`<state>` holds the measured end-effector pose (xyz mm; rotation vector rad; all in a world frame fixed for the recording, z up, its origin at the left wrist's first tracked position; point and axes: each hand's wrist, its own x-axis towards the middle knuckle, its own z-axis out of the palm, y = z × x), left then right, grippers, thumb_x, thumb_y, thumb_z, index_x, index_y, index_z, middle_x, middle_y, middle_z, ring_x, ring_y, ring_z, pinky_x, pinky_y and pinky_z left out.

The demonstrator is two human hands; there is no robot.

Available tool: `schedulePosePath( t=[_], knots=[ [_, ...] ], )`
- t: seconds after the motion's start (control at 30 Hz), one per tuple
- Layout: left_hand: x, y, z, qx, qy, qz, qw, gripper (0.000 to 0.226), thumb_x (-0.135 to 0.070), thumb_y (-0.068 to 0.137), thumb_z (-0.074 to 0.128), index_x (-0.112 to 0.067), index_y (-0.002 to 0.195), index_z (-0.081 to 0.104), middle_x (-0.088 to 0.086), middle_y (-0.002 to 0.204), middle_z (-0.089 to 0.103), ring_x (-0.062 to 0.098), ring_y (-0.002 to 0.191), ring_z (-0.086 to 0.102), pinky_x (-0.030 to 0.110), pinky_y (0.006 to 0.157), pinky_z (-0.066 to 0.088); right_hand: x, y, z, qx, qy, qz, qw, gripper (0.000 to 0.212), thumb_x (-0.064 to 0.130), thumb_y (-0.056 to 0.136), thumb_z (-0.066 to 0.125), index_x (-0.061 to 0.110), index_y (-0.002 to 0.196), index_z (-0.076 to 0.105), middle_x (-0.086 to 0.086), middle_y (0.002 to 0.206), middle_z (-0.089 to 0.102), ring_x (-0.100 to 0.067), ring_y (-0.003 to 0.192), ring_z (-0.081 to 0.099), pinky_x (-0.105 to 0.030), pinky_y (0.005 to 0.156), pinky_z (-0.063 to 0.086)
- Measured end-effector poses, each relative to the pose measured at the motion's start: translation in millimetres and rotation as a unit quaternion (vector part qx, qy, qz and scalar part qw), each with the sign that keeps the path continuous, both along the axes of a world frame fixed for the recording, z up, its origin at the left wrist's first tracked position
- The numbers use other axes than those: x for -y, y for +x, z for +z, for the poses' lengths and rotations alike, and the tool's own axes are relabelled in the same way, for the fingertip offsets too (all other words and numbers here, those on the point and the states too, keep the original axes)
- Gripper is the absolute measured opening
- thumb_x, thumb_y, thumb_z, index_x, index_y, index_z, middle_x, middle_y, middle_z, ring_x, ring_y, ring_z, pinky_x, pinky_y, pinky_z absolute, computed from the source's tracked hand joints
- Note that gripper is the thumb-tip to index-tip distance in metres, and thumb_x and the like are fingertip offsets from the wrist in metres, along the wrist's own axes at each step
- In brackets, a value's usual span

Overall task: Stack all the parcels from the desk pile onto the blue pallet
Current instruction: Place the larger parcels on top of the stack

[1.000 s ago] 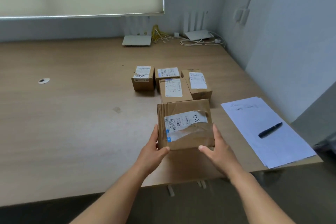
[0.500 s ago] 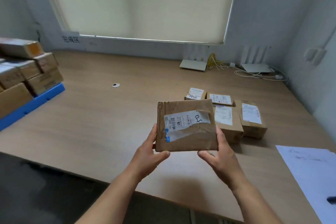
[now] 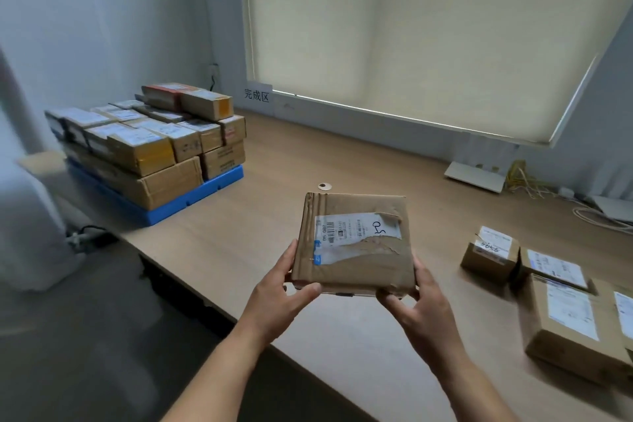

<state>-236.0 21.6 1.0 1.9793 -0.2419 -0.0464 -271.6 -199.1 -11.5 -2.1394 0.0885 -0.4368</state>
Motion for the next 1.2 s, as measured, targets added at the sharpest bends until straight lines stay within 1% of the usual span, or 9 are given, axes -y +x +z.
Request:
schedulePosePath(
  t=[0.2,0.37,0.53,0.67,0.73,0.83,1.0,1.1,1.2],
  knots=[
    [-96.8,26.2,15.7,0.010,-0.014,0.070,0.997,0.075,-0.030,0.087,0.065,-0.039,0.146,0.020,-0.013,0.143,0.040,0.014,0.129,0.039,0.032,0.104,0.035,-94.9,51.1,11.6,0.043,-0.023,0.033,0.998,0.069,0.022,0.078,0.076,0.017,0.139,0.044,0.006,0.121,0.056,-0.012,0.110,0.053,-0.035,0.095,0.048],
    [-179.0,53.3,29.0,0.028,-0.022,0.108,0.993,0.070,-0.030,0.087,0.064,-0.037,0.145,0.024,-0.008,0.144,0.039,0.018,0.133,0.036,0.038,0.106,0.034,-177.8,91.4,21.9,0.075,-0.021,0.073,0.994,0.065,0.020,0.079,0.074,0.016,0.138,0.046,0.005,0.120,0.055,-0.012,0.109,0.054,-0.030,0.093,0.049],
    [-261.9,85.4,31.4,0.041,-0.024,0.134,0.990,0.071,-0.035,0.085,0.066,-0.038,0.145,0.029,-0.010,0.141,0.044,0.014,0.129,0.041,0.033,0.106,0.034,-253.7,130.2,26.6,0.096,-0.010,0.099,0.990,0.064,0.023,0.081,0.071,0.016,0.139,0.046,0.005,0.119,0.056,-0.009,0.108,0.052,-0.034,0.092,0.051],
    [-320.3,104.0,34.3,0.055,-0.030,0.157,0.986,0.070,-0.033,0.083,0.069,-0.042,0.142,0.032,-0.011,0.138,0.048,0.011,0.126,0.046,0.034,0.107,0.036,-309.2,155.7,36.4,0.113,-0.012,0.121,0.986,0.070,0.042,0.077,0.060,0.018,0.141,0.043,0.002,0.118,0.057,-0.012,0.108,0.053,-0.033,0.089,0.052],
    [-343.2,112.9,38.0,0.066,-0.038,0.171,0.982,0.069,-0.031,0.083,0.069,-0.040,0.142,0.035,-0.010,0.138,0.048,0.012,0.127,0.045,0.038,0.109,0.035,-333.2,170.0,39.6,0.119,-0.014,0.131,0.984,0.068,0.033,0.078,0.063,0.019,0.142,0.042,0.002,0.115,0.056,-0.013,0.105,0.053,-0.035,0.088,0.053],
    [-372.6,129.7,43.5,0.084,-0.030,0.198,0.976,0.068,-0.030,0.084,0.068,-0.039,0.142,0.035,-0.010,0.139,0.046,0.010,0.128,0.040,0.028,0.104,0.029,-364.4,195.7,43.1,0.129,-0.021,0.152,0.980,0.067,0.011,0.082,0.067,0.020,0.143,0.040,0.002,0.116,0.054,-0.015,0.106,0.053,-0.037,0.088,0.053],
    [-421.9,169.3,53.3,0.103,-0.013,0.227,0.968,0.067,-0.031,0.083,0.069,-0.041,0.140,0.036,-0.009,0.136,0.049,0.012,0.126,0.042,0.027,0.101,0.030,-415.4,242.7,52.9,0.137,-0.001,0.184,0.973,0.063,0.027,0.081,0.063,0.021,0.141,0.043,0.003,0.123,0.054,-0.014,0.110,0.053,-0.041,0.090,0.052],
    [-451.0,194.2,62.9,0.116,-0.010,0.239,0.964,0.064,-0.028,0.083,0.069,-0.038,0.139,0.039,-0.009,0.132,0.052,0.011,0.123,0.044,0.027,0.102,0.032,-448.0,276.9,58.2,0.136,0.010,0.196,0.971,0.069,0.039,0.078,0.057,0.023,0.143,0.040,0.001,0.126,0.053,-0.013,0.115,0.051,-0.041,0.093,0.050],
    [-484.2,223.2,71.7,0.110,-0.012,0.253,0.961,0.064,-0.026,0.082,0.070,-0.032,0.139,0.041,-0.007,0.130,0.055,0.014,0.124,0.046,0.034,0.109,0.032,-483.5,313.6,63.6,0.129,0.019,0.207,0.970,0.066,0.030,0.082,0.062,0.027,0.144,0.038,0.001,0.126,0.052,-0.014,0.118,0.049,-0.043,0.097,0.047]
  ],
)
